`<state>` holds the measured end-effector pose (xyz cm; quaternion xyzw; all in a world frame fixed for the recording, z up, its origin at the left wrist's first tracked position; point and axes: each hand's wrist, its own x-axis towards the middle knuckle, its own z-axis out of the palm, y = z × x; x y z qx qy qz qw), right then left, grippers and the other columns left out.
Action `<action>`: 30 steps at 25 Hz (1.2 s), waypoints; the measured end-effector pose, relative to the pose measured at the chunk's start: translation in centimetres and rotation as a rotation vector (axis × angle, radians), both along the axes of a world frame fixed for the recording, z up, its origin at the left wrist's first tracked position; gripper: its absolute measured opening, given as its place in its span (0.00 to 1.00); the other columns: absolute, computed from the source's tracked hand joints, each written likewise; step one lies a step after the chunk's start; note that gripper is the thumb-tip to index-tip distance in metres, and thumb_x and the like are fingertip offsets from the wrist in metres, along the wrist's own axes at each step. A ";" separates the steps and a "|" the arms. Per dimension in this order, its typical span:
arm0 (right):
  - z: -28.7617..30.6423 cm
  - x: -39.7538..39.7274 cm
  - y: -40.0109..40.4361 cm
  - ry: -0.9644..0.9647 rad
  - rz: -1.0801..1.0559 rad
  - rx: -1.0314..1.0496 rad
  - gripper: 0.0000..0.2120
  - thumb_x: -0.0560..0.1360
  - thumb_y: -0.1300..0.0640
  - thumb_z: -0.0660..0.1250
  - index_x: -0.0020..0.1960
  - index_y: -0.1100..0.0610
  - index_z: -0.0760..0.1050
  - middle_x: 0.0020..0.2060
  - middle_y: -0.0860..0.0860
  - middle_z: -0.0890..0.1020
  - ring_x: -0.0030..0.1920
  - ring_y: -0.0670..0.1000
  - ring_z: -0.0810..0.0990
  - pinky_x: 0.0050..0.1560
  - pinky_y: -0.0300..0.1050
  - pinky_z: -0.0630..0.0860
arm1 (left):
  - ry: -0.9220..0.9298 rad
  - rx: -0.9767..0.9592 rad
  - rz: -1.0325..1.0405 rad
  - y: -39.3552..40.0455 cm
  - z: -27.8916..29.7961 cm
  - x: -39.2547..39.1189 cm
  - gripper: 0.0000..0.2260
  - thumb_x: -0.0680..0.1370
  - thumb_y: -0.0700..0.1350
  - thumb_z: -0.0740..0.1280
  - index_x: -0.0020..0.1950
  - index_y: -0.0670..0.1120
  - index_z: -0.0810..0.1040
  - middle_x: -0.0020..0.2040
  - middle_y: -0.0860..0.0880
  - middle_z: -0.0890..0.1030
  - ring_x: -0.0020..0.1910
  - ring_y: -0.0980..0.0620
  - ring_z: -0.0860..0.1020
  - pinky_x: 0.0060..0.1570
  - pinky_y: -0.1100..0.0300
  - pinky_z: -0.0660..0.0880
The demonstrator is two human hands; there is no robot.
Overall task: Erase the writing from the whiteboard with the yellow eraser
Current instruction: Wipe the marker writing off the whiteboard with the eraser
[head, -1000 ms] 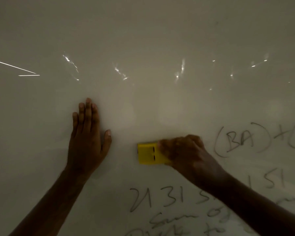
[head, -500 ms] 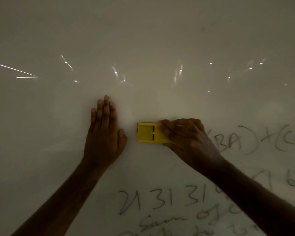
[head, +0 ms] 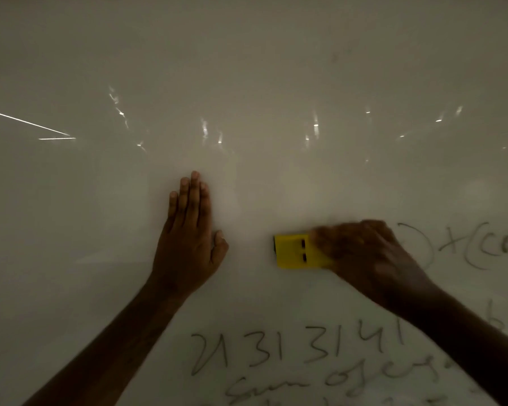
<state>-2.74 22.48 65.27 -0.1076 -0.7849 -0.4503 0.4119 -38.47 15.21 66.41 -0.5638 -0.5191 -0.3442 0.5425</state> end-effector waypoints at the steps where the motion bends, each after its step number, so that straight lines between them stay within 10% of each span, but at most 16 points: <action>1: 1.4 -0.9 0.0 0.070 0.005 -0.007 0.23 0.85 0.47 0.64 0.78 0.51 0.71 0.74 0.48 0.76 0.64 0.58 0.80 0.63 0.58 0.74 | 0.003 0.003 0.001 0.2 0.2 0.5 0.37 0.81 0.49 0.57 0.85 0.30 0.54 0.86 0.30 0.53 0.87 0.31 0.52 0.86 0.39 0.49; 12: -4.6 3.4 0.7 -0.152 0.007 -0.021 0.25 0.84 0.55 0.68 0.79 0.53 0.69 0.76 0.48 0.73 0.69 0.56 0.79 0.64 0.58 0.73 | 0.026 -0.020 -0.001 1.1 0.3 4.2 0.38 0.81 0.50 0.58 0.85 0.30 0.54 0.86 0.30 0.52 0.87 0.31 0.52 0.86 0.39 0.50; 20: 2.8 4.6 2.5 0.209 -0.005 -0.047 0.25 0.84 0.44 0.65 0.78 0.51 0.71 0.74 0.46 0.76 0.65 0.57 0.79 0.66 0.53 0.71 | 0.064 -0.024 -0.001 2.4 0.6 7.8 0.38 0.82 0.51 0.58 0.85 0.30 0.54 0.86 0.31 0.53 0.87 0.31 0.53 0.87 0.40 0.50; 30: -3.8 11.5 2.6 -0.075 -0.033 -0.018 0.23 0.85 0.51 0.65 0.79 0.54 0.70 0.75 0.51 0.75 0.67 0.56 0.79 0.64 0.56 0.73 | 0.110 -0.037 -0.022 3.3 0.4 10.4 0.38 0.81 0.51 0.59 0.85 0.31 0.54 0.87 0.31 0.53 0.87 0.32 0.53 0.86 0.38 0.53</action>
